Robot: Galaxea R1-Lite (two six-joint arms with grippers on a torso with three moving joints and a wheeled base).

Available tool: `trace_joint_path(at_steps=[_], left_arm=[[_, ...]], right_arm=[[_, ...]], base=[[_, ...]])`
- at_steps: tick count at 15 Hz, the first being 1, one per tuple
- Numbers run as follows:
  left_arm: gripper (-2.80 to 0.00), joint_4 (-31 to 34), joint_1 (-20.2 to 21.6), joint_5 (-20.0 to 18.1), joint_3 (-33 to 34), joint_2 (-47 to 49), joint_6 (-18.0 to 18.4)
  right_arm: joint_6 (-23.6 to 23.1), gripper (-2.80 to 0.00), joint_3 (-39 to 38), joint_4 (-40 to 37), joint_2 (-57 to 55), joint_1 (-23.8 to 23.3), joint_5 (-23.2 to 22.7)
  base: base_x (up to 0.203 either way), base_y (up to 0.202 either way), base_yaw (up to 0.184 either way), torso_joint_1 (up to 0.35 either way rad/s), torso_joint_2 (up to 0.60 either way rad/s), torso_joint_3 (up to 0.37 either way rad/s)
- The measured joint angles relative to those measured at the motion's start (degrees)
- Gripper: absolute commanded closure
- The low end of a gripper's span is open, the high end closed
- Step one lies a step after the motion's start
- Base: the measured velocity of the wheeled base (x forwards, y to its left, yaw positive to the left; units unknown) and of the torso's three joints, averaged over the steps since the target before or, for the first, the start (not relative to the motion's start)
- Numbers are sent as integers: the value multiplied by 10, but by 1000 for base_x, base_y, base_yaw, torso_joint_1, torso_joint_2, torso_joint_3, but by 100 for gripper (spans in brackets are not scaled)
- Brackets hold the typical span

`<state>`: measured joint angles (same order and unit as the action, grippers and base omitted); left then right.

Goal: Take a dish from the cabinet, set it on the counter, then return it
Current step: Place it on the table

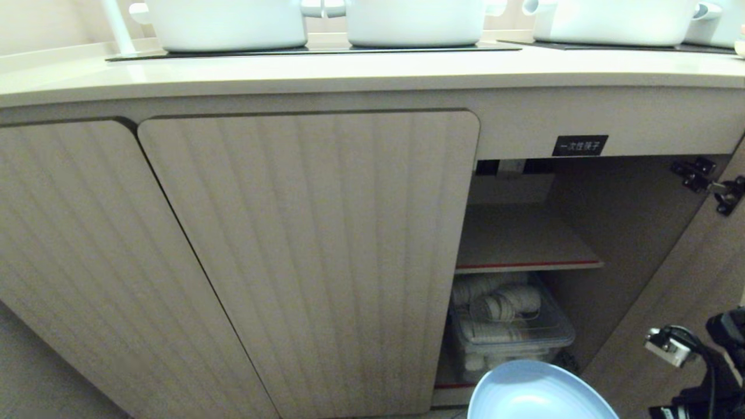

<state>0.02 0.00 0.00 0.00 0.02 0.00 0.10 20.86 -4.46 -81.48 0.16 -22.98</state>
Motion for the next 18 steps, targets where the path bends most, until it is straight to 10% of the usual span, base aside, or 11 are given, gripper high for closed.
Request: trace_joint_path(at_steps=[18], left_arm=[[0, 0, 0, 0, 0, 0, 0]], right_arm=[[-1, 0, -1, 1, -3, 0, 0]], base=[[0, 0, 0, 0, 0, 0]])
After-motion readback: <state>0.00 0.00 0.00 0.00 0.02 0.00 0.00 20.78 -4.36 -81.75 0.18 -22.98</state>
